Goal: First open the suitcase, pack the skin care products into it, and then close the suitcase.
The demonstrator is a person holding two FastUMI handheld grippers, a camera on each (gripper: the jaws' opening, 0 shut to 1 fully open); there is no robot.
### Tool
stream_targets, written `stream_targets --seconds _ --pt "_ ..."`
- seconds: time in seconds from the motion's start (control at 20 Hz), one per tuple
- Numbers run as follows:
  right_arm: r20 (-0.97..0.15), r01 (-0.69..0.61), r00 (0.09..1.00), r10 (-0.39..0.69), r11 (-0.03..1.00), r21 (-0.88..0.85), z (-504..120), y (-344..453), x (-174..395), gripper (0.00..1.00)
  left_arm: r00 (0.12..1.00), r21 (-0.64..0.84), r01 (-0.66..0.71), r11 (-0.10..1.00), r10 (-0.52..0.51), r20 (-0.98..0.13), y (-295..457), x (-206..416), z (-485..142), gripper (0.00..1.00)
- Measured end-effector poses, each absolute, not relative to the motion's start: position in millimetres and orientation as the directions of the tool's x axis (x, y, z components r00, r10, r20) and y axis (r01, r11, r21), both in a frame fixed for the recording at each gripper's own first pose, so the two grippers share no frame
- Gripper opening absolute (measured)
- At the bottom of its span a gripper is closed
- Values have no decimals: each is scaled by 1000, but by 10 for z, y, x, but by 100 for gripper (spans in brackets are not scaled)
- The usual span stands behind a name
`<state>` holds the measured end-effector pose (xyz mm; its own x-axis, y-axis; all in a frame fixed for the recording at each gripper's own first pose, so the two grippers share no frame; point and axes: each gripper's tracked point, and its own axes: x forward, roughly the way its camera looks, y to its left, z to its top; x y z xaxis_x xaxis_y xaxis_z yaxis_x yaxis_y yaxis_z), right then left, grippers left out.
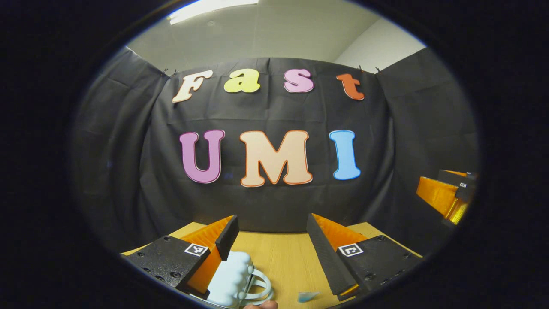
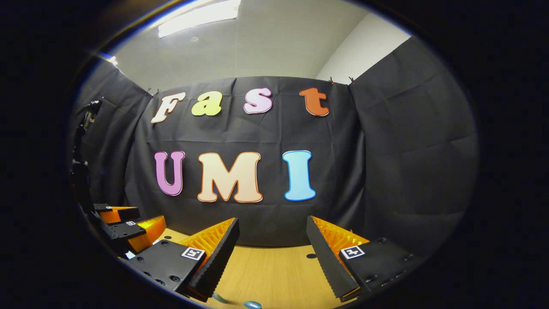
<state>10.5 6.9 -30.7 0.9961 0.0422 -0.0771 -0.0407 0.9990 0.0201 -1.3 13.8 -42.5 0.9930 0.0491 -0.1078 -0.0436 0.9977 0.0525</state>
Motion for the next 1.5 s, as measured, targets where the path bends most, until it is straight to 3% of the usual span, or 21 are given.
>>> stream_targets --seconds 0.8,1.5 --pt "-151 -168 973 176 984 65 -786 -61 175 100 948 67 -162 985 174 -268 282 -121 -1005 93" --pt "-278 1 961 2 1000 10 -1191 -160 112 99 749 -17 -60 998 34 -662 391 -66 -2552 95"
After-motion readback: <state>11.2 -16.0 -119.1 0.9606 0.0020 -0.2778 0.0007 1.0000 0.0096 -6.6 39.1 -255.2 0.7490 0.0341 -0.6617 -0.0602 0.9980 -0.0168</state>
